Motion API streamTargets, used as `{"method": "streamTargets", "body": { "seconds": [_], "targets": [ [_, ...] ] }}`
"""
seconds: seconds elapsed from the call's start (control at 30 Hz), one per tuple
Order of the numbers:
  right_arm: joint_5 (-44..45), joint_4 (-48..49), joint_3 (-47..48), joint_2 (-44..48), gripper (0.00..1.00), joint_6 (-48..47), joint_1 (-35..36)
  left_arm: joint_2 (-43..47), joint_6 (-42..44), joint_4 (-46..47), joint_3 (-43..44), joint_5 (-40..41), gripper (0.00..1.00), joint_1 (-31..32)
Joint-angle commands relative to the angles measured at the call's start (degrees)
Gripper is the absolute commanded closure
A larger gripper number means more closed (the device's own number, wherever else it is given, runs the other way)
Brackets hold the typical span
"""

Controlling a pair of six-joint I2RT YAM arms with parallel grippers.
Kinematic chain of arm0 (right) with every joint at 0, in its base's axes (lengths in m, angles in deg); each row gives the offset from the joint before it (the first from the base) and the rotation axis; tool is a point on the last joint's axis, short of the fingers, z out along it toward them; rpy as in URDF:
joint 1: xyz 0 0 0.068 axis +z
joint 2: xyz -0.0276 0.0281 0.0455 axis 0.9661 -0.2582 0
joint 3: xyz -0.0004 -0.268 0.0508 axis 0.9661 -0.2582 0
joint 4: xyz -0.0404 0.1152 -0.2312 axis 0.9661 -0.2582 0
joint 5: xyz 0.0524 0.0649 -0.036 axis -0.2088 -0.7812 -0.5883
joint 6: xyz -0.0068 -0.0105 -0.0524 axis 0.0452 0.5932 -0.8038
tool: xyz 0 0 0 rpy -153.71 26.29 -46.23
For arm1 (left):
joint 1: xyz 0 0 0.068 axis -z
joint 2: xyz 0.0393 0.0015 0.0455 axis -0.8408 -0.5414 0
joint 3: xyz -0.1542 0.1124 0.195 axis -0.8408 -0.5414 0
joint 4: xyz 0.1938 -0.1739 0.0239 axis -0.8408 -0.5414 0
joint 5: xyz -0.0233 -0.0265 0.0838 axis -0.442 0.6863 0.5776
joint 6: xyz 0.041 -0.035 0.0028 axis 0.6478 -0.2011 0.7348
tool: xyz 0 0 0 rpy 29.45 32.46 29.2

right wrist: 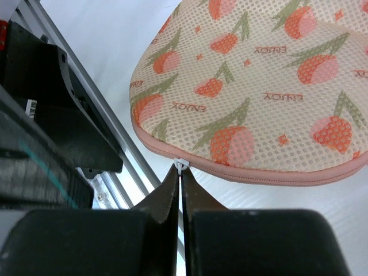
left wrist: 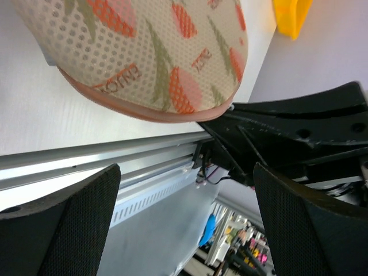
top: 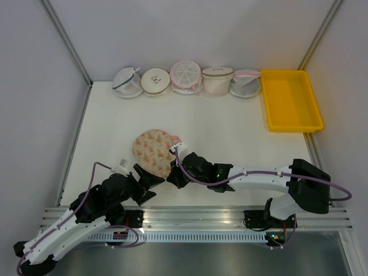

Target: Unzip the laundry bag and remove the bra

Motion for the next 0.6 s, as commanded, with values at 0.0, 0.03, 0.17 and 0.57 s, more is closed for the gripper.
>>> {"method": "streamTargets", "body": {
  "seconds": [0.0,0.03,0.17,0.57],
  "targets": [
    [-0.7,1.7,0.3,2.1,1.0,-0.6,-0.1,1.5,-6.1,-0.9,1.5,7.5,0.0,-0.2],
    [-1.1,2.0,-0.5,2.5,0.99,-0.3,-0.1,0.9,-7.0,-0.9,1.3,8.4,0.0,-0.2],
    [-1.8,3.5,-1.9,3.9,1.0,0.2,-0.1,-2.0,-9.9,-0.6,0.9,10.8,0.01,-0.2],
    [-6.2,5.3,-5.0,6.2,1.0,1.0,0.1,-6.6,-15.5,6.4,-6.0,17.7,0.0,-0.2]
  ]
}}
